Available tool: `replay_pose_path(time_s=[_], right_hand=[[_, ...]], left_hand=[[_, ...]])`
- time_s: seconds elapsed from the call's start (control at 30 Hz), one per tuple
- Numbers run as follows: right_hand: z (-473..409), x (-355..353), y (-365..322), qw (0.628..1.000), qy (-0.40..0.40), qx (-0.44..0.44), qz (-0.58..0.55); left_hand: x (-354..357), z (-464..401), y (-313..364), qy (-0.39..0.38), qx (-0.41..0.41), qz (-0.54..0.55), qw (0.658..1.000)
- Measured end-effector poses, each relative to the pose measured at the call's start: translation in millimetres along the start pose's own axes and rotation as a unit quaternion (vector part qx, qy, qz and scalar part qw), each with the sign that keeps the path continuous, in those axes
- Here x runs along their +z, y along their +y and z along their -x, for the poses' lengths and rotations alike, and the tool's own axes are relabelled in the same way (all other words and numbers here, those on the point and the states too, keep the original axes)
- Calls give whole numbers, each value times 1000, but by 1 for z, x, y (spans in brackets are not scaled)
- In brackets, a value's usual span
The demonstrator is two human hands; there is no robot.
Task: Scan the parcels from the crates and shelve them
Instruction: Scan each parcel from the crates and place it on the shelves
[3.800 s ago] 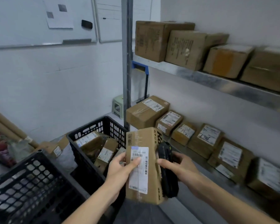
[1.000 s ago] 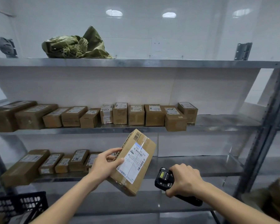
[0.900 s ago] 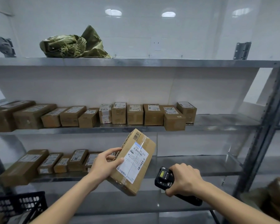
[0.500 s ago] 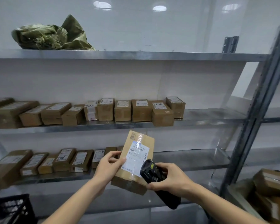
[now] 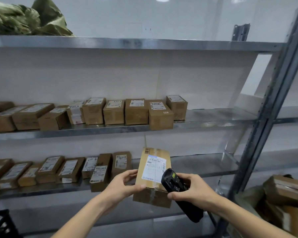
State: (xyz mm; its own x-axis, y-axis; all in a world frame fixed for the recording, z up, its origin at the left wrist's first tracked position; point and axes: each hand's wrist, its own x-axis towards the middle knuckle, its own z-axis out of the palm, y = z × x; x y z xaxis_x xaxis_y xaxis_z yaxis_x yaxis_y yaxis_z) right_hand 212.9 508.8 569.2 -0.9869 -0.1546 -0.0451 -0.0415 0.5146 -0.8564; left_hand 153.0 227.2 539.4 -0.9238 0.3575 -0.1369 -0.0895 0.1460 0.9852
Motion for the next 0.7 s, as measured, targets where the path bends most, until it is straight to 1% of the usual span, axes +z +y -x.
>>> replay_pose_path(time_s=[0.07, 0.13, 0.33, 0.43, 0.6, 0.7], right_hand=[[-9, -5, 13, 1000, -6, 6, 1], [-23, -6, 25, 1000, -17, 11, 1], [-87, 9, 63, 999, -41, 29, 18], [-129, 24, 85, 998, -47, 43, 27], [-199, 51, 124, 996, -64, 61, 21], [-230, 64, 150, 995, -66, 64, 23]], left_hand=[[7, -10, -10, 6, 11, -41, 999], [9, -21, -21, 22, 16, -52, 998], [-5, -73, -63, 37, 2, -58, 998], [-22, -106, -88, 56, -8, -64, 996], [-48, -162, -133, 64, -38, -60, 995], [-54, -188, -154, 57, -39, -63, 996]])
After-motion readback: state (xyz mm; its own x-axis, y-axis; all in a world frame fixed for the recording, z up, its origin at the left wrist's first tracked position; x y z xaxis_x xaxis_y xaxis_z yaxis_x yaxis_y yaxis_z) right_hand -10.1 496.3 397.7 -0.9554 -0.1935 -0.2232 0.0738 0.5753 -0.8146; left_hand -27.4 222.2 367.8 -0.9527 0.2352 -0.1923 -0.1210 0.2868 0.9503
